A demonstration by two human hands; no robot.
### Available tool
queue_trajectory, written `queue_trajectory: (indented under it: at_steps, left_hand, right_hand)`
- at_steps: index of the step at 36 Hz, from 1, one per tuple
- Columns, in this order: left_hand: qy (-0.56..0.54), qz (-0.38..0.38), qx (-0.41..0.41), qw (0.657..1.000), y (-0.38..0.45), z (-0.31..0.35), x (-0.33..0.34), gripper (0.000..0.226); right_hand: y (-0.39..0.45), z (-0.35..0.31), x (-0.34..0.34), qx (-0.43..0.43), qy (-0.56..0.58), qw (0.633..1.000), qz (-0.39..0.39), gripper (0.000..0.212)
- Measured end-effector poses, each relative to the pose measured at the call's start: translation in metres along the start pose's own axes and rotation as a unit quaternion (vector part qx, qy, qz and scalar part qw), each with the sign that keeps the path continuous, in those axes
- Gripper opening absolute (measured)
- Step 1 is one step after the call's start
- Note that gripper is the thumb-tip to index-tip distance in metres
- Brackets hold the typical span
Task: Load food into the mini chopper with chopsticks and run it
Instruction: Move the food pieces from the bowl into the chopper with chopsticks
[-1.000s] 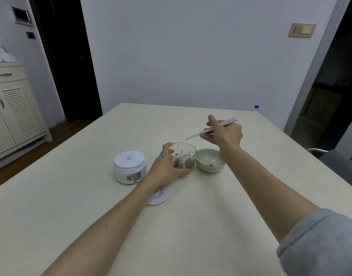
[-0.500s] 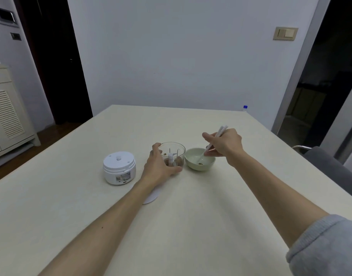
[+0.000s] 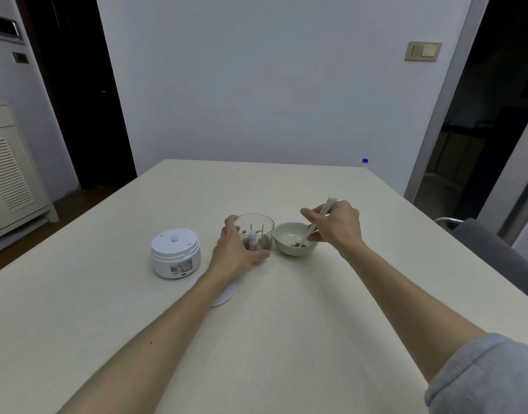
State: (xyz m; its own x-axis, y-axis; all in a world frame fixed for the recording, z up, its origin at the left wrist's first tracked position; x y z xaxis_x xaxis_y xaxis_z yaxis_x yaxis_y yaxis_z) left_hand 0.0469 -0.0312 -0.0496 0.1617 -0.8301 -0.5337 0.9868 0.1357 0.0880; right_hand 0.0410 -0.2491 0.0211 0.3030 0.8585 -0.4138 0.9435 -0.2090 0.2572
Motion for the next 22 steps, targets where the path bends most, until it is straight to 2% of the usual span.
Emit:
queue_trajectory:
  at_steps: [4, 10, 22]
  left_hand:
    - [0.002, 0.000, 0.000, 1.000, 0.000, 0.000, 0.000, 0.108]
    - [0.002, 0.002, 0.002, 1.000, -0.001, -0.001, 0.000, 0.108]
    - [-0.003, 0.004, -0.002, 1.000, 0.000, -0.001, 0.001, 0.107]
  right_hand:
    - [0.000, 0.004, -0.002, 0.008, 0.002, 0.999, 0.031, 0.025]
    - [0.002, 0.014, -0.003, 0.048, 0.066, 0.994, 0.067, 0.026]
    - [0.005, 0.015, -0.012, 0.163, 0.243, 0.949, 0.121, 0.017]
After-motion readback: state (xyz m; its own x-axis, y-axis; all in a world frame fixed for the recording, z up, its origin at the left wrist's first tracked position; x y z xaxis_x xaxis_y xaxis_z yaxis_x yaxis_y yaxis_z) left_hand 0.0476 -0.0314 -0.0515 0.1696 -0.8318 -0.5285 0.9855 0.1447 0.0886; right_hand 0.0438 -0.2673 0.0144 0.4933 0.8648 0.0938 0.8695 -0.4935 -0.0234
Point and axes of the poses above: each hand's wrist, its own y-axis towards the middle knuckle, its own x-axis out of the palm, z = x × y, the point moved 4 cm from there along y, towards the middle knuckle, and after that the axes turned 5 degrees about -x, right-handed, at the moved point
